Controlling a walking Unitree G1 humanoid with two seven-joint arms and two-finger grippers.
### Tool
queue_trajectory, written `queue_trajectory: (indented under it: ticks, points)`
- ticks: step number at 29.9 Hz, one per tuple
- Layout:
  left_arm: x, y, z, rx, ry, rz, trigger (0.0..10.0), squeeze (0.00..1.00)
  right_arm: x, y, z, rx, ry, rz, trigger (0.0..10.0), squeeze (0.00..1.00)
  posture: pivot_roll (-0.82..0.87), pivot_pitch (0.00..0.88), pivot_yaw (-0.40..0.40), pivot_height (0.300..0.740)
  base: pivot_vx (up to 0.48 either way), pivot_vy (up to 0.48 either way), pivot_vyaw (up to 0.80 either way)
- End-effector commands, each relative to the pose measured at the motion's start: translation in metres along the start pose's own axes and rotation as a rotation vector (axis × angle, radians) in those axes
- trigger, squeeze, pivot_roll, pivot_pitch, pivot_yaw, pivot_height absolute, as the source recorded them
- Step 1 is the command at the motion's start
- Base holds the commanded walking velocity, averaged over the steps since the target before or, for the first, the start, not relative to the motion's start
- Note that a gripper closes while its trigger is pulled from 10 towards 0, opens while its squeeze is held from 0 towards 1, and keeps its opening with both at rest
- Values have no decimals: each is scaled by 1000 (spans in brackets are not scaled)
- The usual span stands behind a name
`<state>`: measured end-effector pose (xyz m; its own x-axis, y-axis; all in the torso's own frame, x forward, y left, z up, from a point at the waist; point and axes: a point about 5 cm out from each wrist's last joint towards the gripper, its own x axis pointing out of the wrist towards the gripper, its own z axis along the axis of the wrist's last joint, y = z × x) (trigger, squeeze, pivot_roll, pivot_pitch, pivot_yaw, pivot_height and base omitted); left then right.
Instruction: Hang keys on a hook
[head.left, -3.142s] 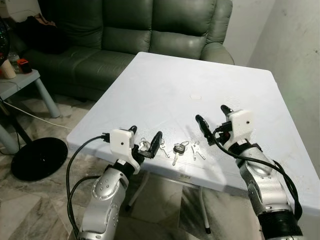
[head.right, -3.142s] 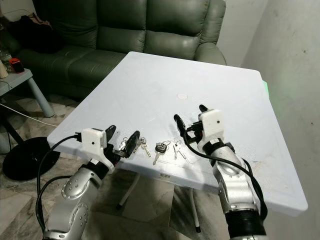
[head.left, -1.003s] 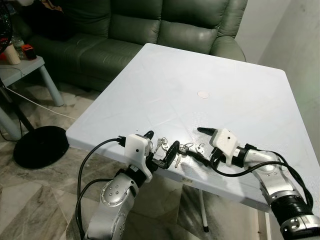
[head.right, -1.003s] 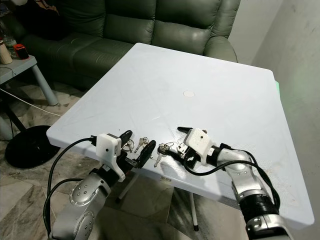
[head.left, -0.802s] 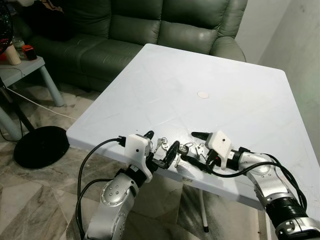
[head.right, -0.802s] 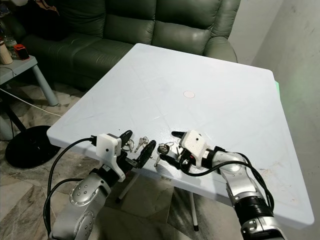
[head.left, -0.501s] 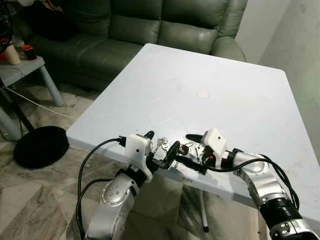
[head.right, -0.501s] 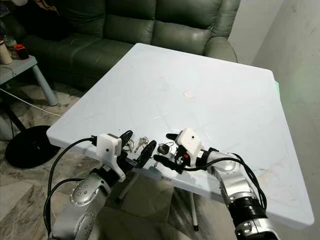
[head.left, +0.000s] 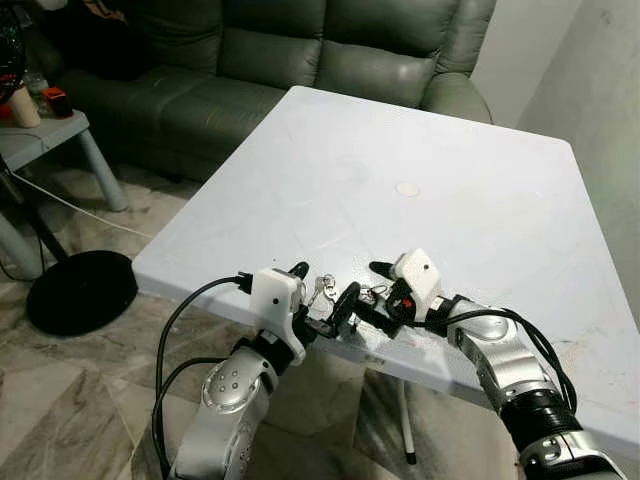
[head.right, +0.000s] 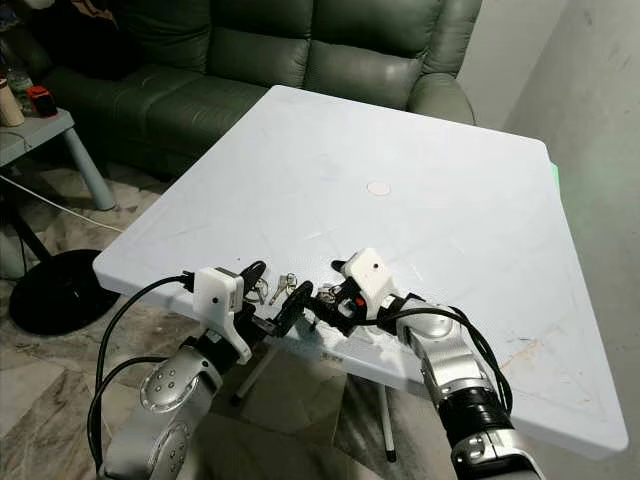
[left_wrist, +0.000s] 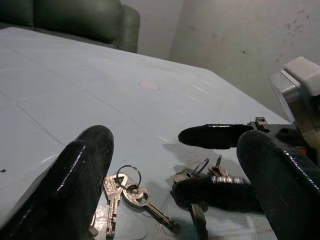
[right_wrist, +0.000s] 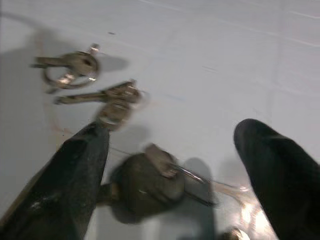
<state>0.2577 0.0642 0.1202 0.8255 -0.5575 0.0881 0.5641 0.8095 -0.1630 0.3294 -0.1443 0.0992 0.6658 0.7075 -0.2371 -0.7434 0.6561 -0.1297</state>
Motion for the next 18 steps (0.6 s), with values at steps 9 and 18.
queue_trajectory:
  ticks: [9, 18]
  points:
    - [4, -7, 6, -8, -20, -14, 10000, 0, -18, -20, -8, 7, 11, -24, 0, 0, 60, 78, -98, 740, 0, 0, 0]
    - [4, -6, 6, -12, -22, -15, 10000, 0, -26, -20, -13, 34, -10, 49, 0, 0, 59, 80, -95, 740, 0, 0, 0]
